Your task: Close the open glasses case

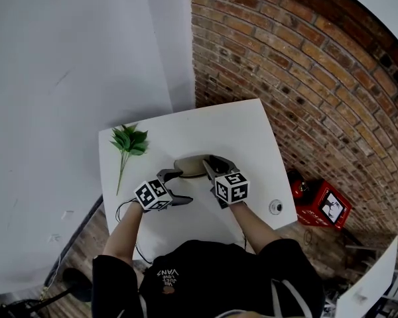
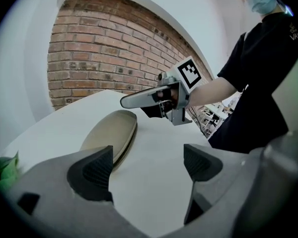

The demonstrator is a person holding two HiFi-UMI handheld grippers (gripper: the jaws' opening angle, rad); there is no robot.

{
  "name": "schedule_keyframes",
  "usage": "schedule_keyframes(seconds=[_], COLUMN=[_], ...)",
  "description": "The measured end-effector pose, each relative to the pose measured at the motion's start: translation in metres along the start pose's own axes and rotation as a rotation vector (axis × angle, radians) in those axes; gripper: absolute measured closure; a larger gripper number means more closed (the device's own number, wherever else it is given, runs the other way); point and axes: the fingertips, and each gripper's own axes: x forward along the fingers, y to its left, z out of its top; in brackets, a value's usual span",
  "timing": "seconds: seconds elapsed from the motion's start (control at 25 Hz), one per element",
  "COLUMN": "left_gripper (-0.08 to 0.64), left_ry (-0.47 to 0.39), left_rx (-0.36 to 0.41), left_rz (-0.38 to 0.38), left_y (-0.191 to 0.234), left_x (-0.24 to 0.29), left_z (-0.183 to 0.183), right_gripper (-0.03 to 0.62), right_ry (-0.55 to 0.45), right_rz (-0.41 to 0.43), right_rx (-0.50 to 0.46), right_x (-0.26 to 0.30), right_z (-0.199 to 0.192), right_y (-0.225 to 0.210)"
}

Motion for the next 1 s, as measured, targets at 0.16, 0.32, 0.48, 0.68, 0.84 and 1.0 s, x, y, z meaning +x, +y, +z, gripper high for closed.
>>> schedule_keyframes(seconds=[0.16, 0.32, 0.48, 0.68, 0.84, 1.0], left_gripper=[0.104, 0.104, 0.104, 0.172, 0.338, 0.509], left_ry=[-0.005, -0.013, -0.038, -0.139, -0.206, -0.282], left_rx=[-0.02, -0.044, -0.066, -0.066, -0.092, -0.14], left_rz=[0.0, 0.014, 0.035, 0.117, 0.263, 0.435], left_y=[0.0, -0.001, 0.001, 0.013, 0.036, 0.06], left_x=[0.003, 0.005, 0.0, -0.011, -0.02, -0.029], left_z=[-0.004, -0.006, -0.002, 0.016, 0.021, 0.026], right_gripper=[0.525, 0.589, 0.591, 0.591, 0.592, 0.592], right_ry=[0.026, 0.053, 0.049, 0.049, 0.056, 0.051], right_rz=[-0.012, -0.031, -0.03, -0.021, -0.017, -0.019], right_rx=[-0.008, -0.026, -0.036, -0.047, -0.054, -0.057], right_x=[0.005, 0.007, 0.007, 0.007, 0.006, 0.007], right_z=[-0.008, -0.017, -0.019, -0.02, -0.021, -0.022], right_y=[-0.001, -0.003, -0.004, -0.004, -0.003, -0.004])
